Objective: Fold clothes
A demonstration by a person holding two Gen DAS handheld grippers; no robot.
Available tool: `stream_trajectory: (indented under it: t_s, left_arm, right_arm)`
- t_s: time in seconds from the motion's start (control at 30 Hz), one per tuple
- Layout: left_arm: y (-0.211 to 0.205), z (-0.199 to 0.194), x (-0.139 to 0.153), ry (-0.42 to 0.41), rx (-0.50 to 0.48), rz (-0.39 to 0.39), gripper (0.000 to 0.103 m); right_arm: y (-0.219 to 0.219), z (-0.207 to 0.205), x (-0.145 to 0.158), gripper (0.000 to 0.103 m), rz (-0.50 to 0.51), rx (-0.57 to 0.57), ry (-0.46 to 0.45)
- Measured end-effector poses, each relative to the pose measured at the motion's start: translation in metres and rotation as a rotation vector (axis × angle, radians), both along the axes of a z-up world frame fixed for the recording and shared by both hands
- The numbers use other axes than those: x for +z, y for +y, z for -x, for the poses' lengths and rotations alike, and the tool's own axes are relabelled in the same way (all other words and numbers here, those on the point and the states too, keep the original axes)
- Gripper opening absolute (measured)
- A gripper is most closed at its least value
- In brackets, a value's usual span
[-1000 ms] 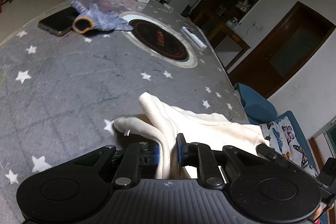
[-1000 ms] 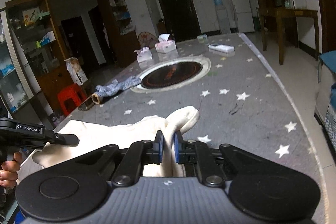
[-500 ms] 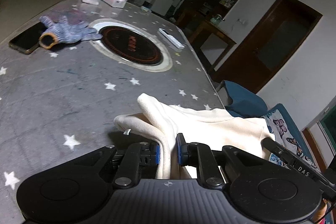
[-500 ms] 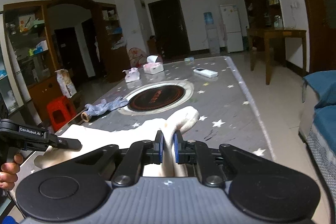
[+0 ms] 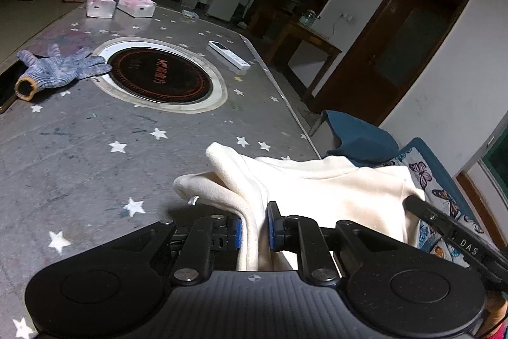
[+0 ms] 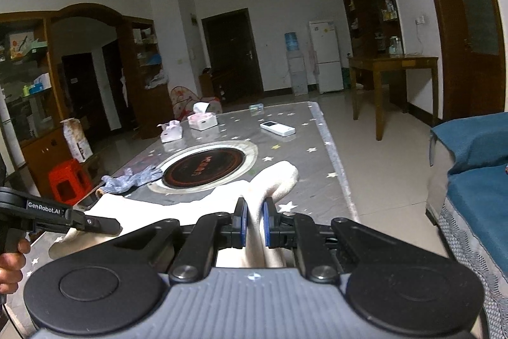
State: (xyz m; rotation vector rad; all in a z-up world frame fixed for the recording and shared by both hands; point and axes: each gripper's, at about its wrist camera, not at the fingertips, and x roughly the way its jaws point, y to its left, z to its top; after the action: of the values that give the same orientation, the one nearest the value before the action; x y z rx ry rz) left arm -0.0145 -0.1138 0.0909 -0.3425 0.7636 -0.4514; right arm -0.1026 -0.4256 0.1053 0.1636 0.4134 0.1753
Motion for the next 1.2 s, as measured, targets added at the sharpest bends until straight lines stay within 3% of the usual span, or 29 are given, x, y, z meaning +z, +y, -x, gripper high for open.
stream_trajectory:
  t_s: [1.2]
  left_arm:
    - [-0.063, -0.018, -0.002, -0.029, -0.049, -0.145, 0.016]
  right_arm:
    - [-0.032, -0.009, -0.006, 0.009, 0.025, -0.077, 0.005]
